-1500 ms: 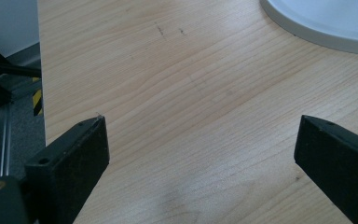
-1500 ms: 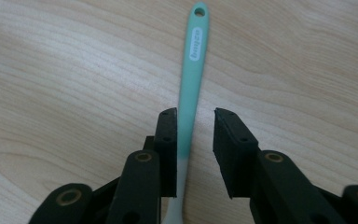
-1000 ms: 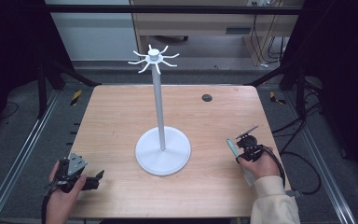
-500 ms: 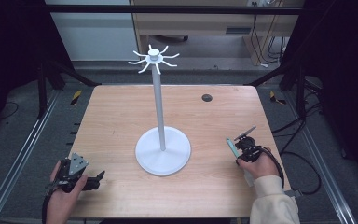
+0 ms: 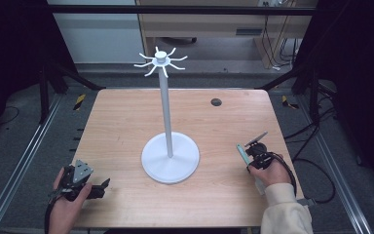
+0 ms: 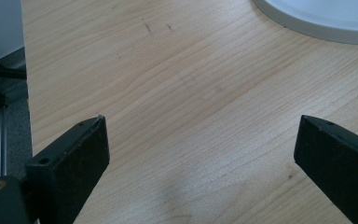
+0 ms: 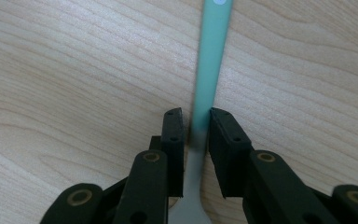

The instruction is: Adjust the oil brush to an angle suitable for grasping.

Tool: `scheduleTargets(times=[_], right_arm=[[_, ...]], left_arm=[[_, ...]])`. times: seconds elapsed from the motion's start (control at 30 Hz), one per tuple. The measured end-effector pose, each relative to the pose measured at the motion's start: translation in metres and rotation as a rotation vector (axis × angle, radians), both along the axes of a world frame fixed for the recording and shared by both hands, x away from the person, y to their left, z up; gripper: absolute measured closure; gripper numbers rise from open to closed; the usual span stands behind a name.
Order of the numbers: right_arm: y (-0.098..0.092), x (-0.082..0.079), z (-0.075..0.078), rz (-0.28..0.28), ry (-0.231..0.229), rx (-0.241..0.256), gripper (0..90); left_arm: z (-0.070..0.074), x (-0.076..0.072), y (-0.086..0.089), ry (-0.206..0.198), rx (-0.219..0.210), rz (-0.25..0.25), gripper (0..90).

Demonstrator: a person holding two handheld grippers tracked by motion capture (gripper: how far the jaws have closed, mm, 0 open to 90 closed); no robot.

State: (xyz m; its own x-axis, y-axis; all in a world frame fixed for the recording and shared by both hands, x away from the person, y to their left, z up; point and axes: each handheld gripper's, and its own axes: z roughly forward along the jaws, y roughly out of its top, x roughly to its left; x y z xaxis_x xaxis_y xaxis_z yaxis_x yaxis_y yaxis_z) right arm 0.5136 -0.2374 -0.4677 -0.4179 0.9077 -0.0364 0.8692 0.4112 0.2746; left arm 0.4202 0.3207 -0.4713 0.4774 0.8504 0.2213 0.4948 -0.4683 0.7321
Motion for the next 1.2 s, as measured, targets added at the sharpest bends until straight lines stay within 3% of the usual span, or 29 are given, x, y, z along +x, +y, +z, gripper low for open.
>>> scheduleTargets(times=[0.7,0.93,1.07,1.2], right_arm=[[-0.001,0.000,0.001,-0.012,-0.014,-0.010,82.7],[0.000,-0.002,0.010,-0.006,-0.068,0.005,82.8],[0.006,-0.004,0.020,0.018,-0.132,0.038,82.8],[0.011,-0.004,0.026,0.030,-0.163,0.045,82.9]], left_arm=[[0.000,0.001,-0.001,0.005,0.006,-0.006,2.8],[0.000,0.001,-0.001,0.004,0.005,-0.005,2.8],[0.000,0.001,-0.001,0.004,-0.003,-0.003,2.8],[-0.001,0.000,0.000,0.005,-0.008,-0.002,2.8]])
